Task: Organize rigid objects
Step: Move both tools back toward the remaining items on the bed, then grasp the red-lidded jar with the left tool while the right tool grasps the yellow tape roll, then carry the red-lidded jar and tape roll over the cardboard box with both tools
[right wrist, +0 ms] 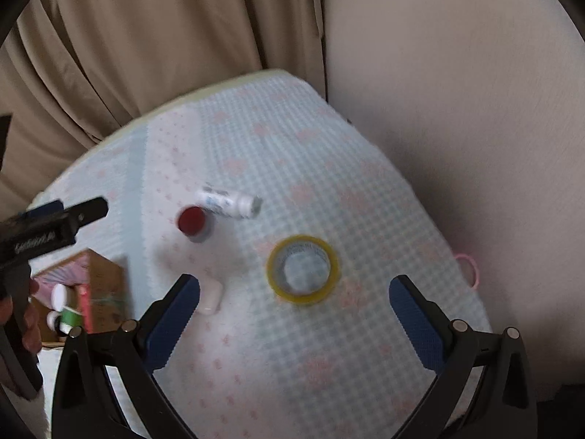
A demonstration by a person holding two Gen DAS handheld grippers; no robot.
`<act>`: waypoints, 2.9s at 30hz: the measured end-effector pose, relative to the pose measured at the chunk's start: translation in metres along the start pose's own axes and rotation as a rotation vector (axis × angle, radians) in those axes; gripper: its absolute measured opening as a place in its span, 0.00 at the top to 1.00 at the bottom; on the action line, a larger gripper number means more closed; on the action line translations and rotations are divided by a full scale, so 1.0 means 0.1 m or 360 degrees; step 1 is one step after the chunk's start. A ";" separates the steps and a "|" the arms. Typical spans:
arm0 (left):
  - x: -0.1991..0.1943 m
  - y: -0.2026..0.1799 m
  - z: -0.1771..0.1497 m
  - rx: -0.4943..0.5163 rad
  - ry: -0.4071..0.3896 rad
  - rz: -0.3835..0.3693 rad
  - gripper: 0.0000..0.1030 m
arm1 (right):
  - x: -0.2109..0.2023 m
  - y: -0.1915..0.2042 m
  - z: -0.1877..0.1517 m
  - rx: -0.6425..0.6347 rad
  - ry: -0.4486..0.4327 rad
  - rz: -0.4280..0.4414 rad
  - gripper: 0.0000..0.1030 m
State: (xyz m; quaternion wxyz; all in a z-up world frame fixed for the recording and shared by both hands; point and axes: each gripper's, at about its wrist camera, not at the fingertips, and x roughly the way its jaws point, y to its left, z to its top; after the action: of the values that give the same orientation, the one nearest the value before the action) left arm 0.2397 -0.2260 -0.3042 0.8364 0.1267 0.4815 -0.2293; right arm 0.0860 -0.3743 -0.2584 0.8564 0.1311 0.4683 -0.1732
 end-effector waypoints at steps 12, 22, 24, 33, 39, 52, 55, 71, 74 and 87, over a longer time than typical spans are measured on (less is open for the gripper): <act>1.57 -0.03 -0.16 0.0102 0.0164 -0.0016 0.09 | 1.40 -0.03 -0.49 0.0043 0.0069 -0.0029 0.00; 1.84 -0.15 -0.15 0.0210 0.0101 -0.0062 0.34 | 1.82 0.02 -0.40 -0.0005 -0.0019 -0.0113 0.00; 1.86 -0.16 -0.12 0.0207 0.0089 -0.0045 0.46 | 1.86 0.02 -0.37 -0.0013 -0.0018 -0.0112 0.00; 1.87 -0.17 -0.09 0.0184 0.0087 -0.0028 0.51 | 1.88 0.00 -0.31 -0.0042 0.0003 -0.0109 0.06; 1.71 -0.18 -0.07 0.0170 0.0060 -0.0034 0.51 | 1.83 -0.01 -0.29 -0.0032 0.0002 -0.0096 0.06; 0.55 -0.03 0.10 0.0046 -0.0092 -0.0004 0.51 | 0.98 0.10 -0.05 -0.0013 -0.0116 -0.0067 0.06; 0.07 0.05 0.16 0.0002 -0.0150 -0.0019 0.51 | 0.61 0.17 0.07 -0.0025 -0.0165 -0.0066 0.06; -2.20 0.95 -0.38 -0.0370 -0.0359 0.0157 0.51 | -1.24 1.06 0.49 -0.0314 -0.0347 0.0188 0.06; -2.42 1.24 -0.61 -0.0457 -0.0355 0.0208 0.51 | -1.42 1.38 0.47 -0.0418 -0.0352 0.0270 0.06; -2.67 2.52 -1.35 -0.0562 -0.0221 0.0267 0.51 | -1.58 2.72 0.11 -0.0562 -0.0225 0.0474 0.06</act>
State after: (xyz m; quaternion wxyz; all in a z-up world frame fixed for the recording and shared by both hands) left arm 0.1508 0.1195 -0.1438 0.8930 0.0018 0.4432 -0.0790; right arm 0.1295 -0.1044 -0.1020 0.9128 0.0346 0.4057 0.0308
